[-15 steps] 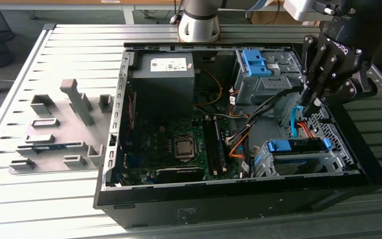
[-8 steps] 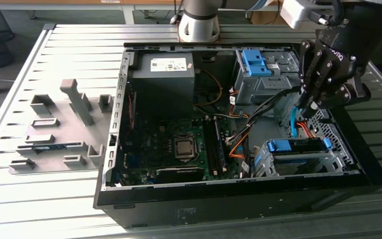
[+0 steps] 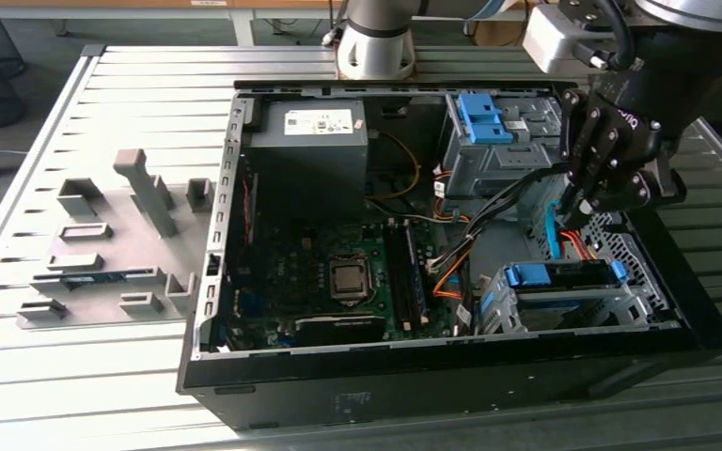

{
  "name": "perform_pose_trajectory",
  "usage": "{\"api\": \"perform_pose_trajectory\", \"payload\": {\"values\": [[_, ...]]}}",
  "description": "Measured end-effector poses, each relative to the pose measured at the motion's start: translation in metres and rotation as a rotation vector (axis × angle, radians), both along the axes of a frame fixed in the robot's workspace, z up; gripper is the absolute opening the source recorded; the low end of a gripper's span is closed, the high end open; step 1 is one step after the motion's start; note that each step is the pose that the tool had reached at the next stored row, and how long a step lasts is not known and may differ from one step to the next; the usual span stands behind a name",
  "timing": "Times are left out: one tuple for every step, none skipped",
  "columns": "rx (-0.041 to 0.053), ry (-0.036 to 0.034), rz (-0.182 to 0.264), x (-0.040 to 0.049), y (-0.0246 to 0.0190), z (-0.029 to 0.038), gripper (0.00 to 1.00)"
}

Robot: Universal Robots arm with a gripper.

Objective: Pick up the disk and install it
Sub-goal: 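Insert the second disk wire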

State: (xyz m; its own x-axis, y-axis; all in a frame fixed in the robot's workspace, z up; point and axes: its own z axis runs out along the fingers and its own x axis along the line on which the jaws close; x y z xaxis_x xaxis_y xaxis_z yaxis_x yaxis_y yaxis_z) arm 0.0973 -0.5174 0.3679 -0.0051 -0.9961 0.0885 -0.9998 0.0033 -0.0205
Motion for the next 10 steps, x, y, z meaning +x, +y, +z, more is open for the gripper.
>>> {"api": "perform_pose_trajectory", "payload": {"values": [[-0.0001, 0.0, 0.0, 0.0, 0.0, -0.0004, 0.24], [-0.0002, 0.0, 0.0, 0.0, 0.0, -0.0007, 0.17], [-0.0002, 0.0, 0.0, 0.0, 0.0, -0.0009, 0.16], [0.0001, 0.0, 0.0, 0.0, 0.0, -0.0012, 0.16], [0.0029, -0.0001, 0.0, 0.0001, -0.0004, -0.0014, 0.16], [0.0133, 0.0, 0.0, 0.0002, -0.0014, -0.0015, 0.16], [0.0271, 0.0, 0.0, 0.0001, -0.0027, -0.0016, 0.16], [0.037, 0.0, 0.0, 0.0001, -0.0041, -0.0018, 0.16], [0.0467, 0.0, 0.0, 0.0002, -0.0057, -0.002, 0.16], [0.0555, 0.0, 0.0, 0.0002, -0.0072, -0.0023, 0.16]]}}
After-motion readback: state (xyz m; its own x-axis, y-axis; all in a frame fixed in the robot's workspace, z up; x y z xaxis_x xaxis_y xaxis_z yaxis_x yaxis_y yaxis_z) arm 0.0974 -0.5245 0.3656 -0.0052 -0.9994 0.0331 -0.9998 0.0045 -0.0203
